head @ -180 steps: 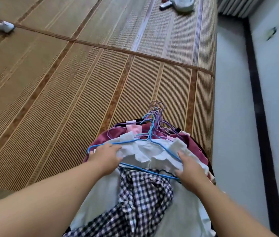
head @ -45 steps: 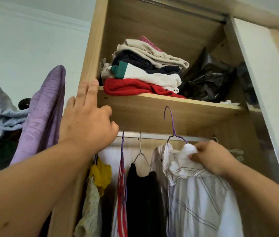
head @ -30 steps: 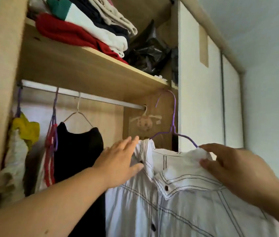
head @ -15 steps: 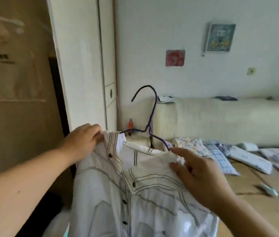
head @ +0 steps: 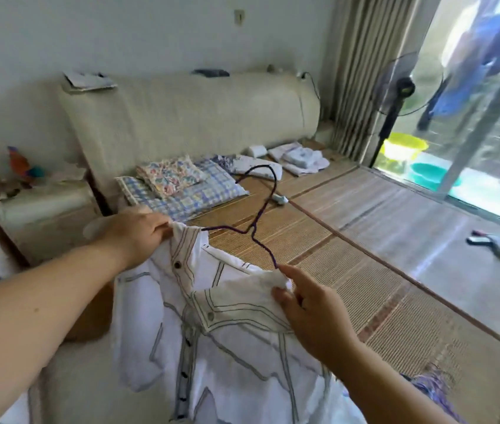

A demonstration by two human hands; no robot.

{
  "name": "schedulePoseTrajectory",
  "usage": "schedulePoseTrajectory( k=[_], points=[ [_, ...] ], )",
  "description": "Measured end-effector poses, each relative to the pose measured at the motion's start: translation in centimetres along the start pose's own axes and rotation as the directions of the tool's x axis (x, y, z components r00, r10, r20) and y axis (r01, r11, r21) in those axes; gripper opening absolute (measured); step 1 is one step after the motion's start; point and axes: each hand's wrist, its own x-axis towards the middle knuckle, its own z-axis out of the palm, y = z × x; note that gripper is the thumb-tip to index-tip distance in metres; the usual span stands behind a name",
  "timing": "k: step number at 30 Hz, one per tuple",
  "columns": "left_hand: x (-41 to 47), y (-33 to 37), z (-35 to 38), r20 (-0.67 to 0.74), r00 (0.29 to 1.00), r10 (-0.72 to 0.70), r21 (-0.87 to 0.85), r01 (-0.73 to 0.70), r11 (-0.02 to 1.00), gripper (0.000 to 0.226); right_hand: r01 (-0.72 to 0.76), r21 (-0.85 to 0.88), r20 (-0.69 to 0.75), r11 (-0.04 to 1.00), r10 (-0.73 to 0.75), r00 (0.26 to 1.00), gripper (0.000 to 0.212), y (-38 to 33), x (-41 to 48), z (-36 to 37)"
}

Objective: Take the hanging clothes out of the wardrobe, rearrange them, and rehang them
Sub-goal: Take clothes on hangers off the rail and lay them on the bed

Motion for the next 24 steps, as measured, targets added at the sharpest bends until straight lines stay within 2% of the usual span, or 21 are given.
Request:
schedulePoseTrajectory(
  k=[3, 5, 16, 19, 24],
  points=[
    [3.8, 3.4, 5.8, 0.126, 0.992, 0.020, 0.012, -0.021, 1.000, 0.032, -0.092, -0.060, -0.046, 0.994, 0.089, 0.995, 0.036, 5.3, -0.4, -0.4],
    [6.0, 5.4, 9.4, 0.188, 0.982, 0.019, 0.025, -0.024, 0.999, 0.030, -0.138, -0.090, -0.071, 0.986, 0.132, 0.989, 0.036, 8.3, -0.2, -0.4],
    [21.4, 13.2, 26.1, 0.234, 0.972, 0.008, 0.009, -0.011, 1.000, 0.030, -0.326, -0.101, -0.139, 0.940, 0.311, 0.940, 0.028, 27.6, 9.5, 1.9],
    [24.0, 14.1, 31.8, 0.288, 0.958, -0.008, -0.045, 0.022, 0.999, 0.028, -0.431, -0.135, -0.077, 0.892, 0.425, 0.902, 0.025, 33.2, 11.1, 4.3],
    [25.6, 15.9, 42.3, 0.458, 0.889, 0.006, -0.046, 0.017, 0.999, 0.027, -0.620, -0.119, 0.046, 0.775, 0.628, 0.777, 0.009, 41.7, 11.6, 9.7]
  ],
)
